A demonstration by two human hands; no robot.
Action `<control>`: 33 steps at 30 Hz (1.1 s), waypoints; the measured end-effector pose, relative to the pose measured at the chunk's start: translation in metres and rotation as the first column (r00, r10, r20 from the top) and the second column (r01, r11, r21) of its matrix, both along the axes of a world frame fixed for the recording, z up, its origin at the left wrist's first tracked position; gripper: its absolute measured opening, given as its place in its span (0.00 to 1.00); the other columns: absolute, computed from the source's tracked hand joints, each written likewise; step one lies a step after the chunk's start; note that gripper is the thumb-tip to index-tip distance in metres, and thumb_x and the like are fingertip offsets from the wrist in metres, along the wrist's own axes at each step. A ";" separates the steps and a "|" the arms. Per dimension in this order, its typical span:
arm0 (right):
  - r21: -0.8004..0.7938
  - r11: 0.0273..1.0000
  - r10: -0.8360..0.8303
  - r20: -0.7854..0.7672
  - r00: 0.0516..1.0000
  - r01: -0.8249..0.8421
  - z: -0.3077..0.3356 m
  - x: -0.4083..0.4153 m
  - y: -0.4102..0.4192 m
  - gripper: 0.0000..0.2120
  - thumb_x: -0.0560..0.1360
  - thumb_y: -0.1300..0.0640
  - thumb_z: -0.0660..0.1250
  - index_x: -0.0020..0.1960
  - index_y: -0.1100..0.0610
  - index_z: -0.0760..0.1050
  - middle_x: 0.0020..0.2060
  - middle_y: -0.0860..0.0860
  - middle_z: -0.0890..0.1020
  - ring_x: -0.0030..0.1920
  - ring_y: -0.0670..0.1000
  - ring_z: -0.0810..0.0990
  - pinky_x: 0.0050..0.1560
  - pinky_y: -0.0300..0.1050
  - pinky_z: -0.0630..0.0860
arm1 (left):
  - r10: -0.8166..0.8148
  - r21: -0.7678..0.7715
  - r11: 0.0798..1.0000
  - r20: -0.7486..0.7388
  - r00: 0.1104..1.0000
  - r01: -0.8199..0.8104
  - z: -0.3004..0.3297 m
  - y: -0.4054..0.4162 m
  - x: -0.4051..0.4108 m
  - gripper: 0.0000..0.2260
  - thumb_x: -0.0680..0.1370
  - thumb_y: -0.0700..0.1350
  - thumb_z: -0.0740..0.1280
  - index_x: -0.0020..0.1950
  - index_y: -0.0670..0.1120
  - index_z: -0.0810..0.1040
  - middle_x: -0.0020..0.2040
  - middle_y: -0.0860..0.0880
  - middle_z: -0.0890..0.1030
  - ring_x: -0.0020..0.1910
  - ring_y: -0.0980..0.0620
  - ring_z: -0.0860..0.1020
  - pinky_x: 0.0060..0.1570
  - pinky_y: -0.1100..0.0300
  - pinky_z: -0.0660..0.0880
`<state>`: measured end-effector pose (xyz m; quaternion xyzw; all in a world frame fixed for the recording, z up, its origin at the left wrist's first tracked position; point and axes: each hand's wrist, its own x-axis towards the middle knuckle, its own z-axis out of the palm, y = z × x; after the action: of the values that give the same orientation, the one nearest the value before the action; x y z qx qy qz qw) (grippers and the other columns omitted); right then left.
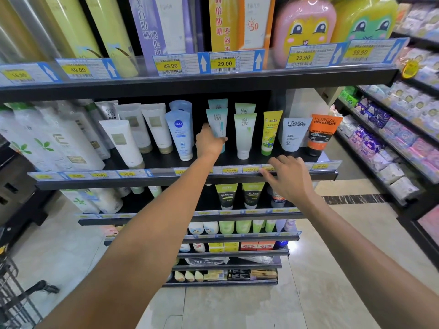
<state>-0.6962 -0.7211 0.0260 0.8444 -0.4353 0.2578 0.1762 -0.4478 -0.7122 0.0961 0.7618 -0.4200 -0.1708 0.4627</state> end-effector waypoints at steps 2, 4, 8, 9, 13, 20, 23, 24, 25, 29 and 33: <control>-0.003 1.000 -0.003 -0.003 1.000 0.003 0.000 0.000 0.000 0.26 0.81 0.38 0.55 0.46 0.57 0.79 0.34 0.52 0.77 0.35 0.57 0.76 0.40 0.51 0.65 | 0.005 0.006 1.000 0.013 1.000 -0.005 0.000 -0.003 0.000 0.24 0.74 0.42 0.78 0.66 0.41 0.72 0.66 0.42 0.80 0.66 0.41 0.78 0.61 0.48 0.76; -0.005 1.000 0.000 0.000 1.000 0.000 0.000 0.000 0.000 0.26 0.81 0.38 0.55 0.46 0.58 0.79 0.34 0.52 0.77 0.35 0.57 0.76 0.40 0.51 0.65 | 0.005 0.007 1.000 0.018 1.000 -0.005 0.000 -0.006 0.000 0.24 0.74 0.42 0.77 0.66 0.41 0.72 0.66 0.42 0.79 0.66 0.41 0.77 0.61 0.48 0.76; -0.001 1.000 0.014 0.030 0.999 -0.014 -0.001 0.000 0.001 0.25 0.81 0.39 0.56 0.46 0.58 0.79 0.34 0.53 0.77 0.36 0.58 0.76 0.41 0.51 0.66 | -0.002 0.006 1.000 -0.002 1.000 0.002 -0.002 -0.011 0.003 0.24 0.74 0.42 0.77 0.66 0.41 0.72 0.66 0.42 0.80 0.66 0.41 0.78 0.63 0.49 0.76; 0.002 1.000 0.015 0.036 0.999 -0.015 -0.001 0.000 0.001 0.25 0.81 0.39 0.56 0.46 0.58 0.79 0.34 0.53 0.77 0.36 0.58 0.76 0.41 0.51 0.67 | -0.003 0.006 1.000 -0.001 1.000 0.003 -0.003 -0.012 0.003 0.24 0.74 0.42 0.77 0.66 0.41 0.72 0.65 0.42 0.80 0.65 0.41 0.78 0.62 0.49 0.76; 0.012 1.000 0.023 0.042 0.999 -0.023 0.000 0.000 0.002 0.25 0.81 0.39 0.56 0.46 0.58 0.79 0.34 0.53 0.77 0.36 0.58 0.77 0.41 0.52 0.67 | -0.009 0.003 1.000 0.001 1.000 0.009 -0.004 -0.014 0.004 0.24 0.74 0.42 0.77 0.66 0.41 0.72 0.66 0.41 0.79 0.66 0.41 0.78 0.63 0.49 0.76; 0.049 0.999 0.001 0.025 1.000 -0.002 0.002 0.000 0.004 0.25 0.81 0.38 0.56 0.46 0.58 0.79 0.34 0.53 0.77 0.37 0.59 0.78 0.43 0.53 0.69 | -0.019 0.052 0.998 -0.029 0.999 0.021 -0.005 -0.009 0.006 0.26 0.74 0.43 0.78 0.66 0.40 0.70 0.66 0.41 0.79 0.65 0.40 0.78 0.62 0.48 0.77; 0.077 0.997 0.006 0.029 1.000 -0.008 0.003 0.001 0.004 0.24 0.81 0.39 0.56 0.47 0.58 0.79 0.36 0.52 0.78 0.39 0.58 0.78 0.45 0.53 0.71 | -0.035 0.093 0.995 0.011 0.999 0.034 -0.001 0.003 0.003 0.24 0.75 0.45 0.76 0.65 0.39 0.69 0.65 0.40 0.79 0.63 0.39 0.79 0.60 0.46 0.78; 0.099 0.995 0.010 0.029 1.000 -0.013 0.003 0.001 0.005 0.24 0.81 0.39 0.56 0.49 0.58 0.80 0.37 0.53 0.79 0.40 0.59 0.79 0.47 0.54 0.71 | -0.045 0.104 0.994 0.039 0.998 0.040 -0.001 0.008 0.002 0.23 0.76 0.46 0.75 0.64 0.39 0.70 0.64 0.40 0.79 0.62 0.38 0.79 0.58 0.46 0.78; 0.124 0.992 0.018 0.031 0.999 -0.022 0.005 0.001 0.006 0.24 0.81 0.39 0.56 0.51 0.58 0.80 0.39 0.53 0.81 0.43 0.59 0.80 0.50 0.54 0.72 | -0.056 0.114 0.992 0.071 0.996 0.048 -0.001 0.015 0.000 0.21 0.77 0.47 0.74 0.63 0.39 0.70 0.62 0.40 0.80 0.61 0.38 0.79 0.57 0.45 0.79; 0.188 0.978 0.074 0.124 0.990 -0.096 0.014 0.005 0.019 0.18 0.82 0.46 0.64 0.62 0.57 0.80 0.54 0.54 0.84 0.61 0.58 0.80 0.71 0.61 0.68 | -0.136 0.132 0.986 0.239 0.962 0.106 0.002 0.053 -0.008 0.19 0.80 0.51 0.70 0.64 0.42 0.72 0.60 0.42 0.81 0.58 0.39 0.80 0.55 0.44 0.79; 0.216 0.955 0.161 0.194 0.968 -0.203 0.024 0.019 0.058 0.19 0.83 0.46 0.63 0.67 0.57 0.77 0.62 0.55 0.81 0.68 0.59 0.75 0.74 0.62 0.65 | -0.198 0.146 0.978 0.395 0.897 0.152 0.002 0.113 -0.015 0.23 0.84 0.54 0.63 0.75 0.43 0.69 0.69 0.44 0.76 0.66 0.43 0.76 0.61 0.47 0.75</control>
<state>-0.6771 -0.6633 0.0504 0.8700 -0.3965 0.2929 0.0121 -0.4625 -0.5994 0.0985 0.7643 -0.5637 -0.0725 0.3048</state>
